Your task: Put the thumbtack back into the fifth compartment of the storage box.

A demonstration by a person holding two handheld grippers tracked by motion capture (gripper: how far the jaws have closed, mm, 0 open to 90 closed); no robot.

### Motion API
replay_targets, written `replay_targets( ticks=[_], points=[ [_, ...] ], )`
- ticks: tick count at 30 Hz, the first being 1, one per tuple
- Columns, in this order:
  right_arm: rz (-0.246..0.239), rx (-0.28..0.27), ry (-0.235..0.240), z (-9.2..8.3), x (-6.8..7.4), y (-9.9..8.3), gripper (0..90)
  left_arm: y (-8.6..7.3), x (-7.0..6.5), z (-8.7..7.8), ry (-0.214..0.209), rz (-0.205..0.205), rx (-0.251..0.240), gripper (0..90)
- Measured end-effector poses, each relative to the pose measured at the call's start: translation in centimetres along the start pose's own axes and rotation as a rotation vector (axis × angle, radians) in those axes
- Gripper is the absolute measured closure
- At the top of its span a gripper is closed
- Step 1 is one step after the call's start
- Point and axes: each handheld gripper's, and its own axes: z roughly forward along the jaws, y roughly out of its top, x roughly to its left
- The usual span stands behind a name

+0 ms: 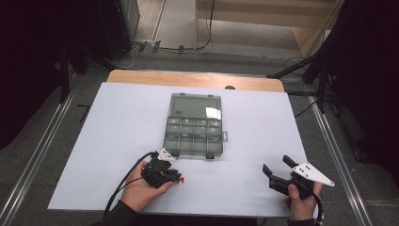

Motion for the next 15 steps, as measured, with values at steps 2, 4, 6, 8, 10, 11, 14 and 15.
replay_targets(
  ticks=[2,4,6,8,10,11,14,15],
  points=[
    [0.003,0.0,0.0,-0.01,0.0,0.01,14.1,0.01,0.07,-0.02,0.004,0.0,0.002,78.8],
    [0.003,0.0,0.001,0.01,-0.01,0.0,14.1,-0.01,0.08,0.0,0.01,0.0,0.003,81.2],
    [0.004,0.0,0.001,0.01,-0.03,-0.02,14.1,-0.02,0.01,0.03,0.013,0.004,0.001,81.3],
    [0.007,0.0,-0.001,0.03,-0.03,-0.02,14.1,-0.07,-0.04,0.08,0.019,0.013,-0.004,82.3],
    [0.018,0.0,-0.003,0.07,0.01,-0.03,14.1,-0.1,-0.11,0.08,0.027,0.018,-0.004,83.2],
    [0.014,0.001,-0.002,0.08,-0.02,-0.04,14.2,-0.11,-0.14,0.1,0.029,0.024,-0.007,83.2],
    [0.011,-0.001,-0.001,0.1,0.0,-0.03,14.2,-0.13,-0.12,0.07,0.03,0.026,-0.007,84.2],
    [0.008,0.0,0.0,0.09,0.01,-0.03,14.2,-0.14,-0.1,0.05,0.029,0.027,-0.008,84.6]
  ],
)
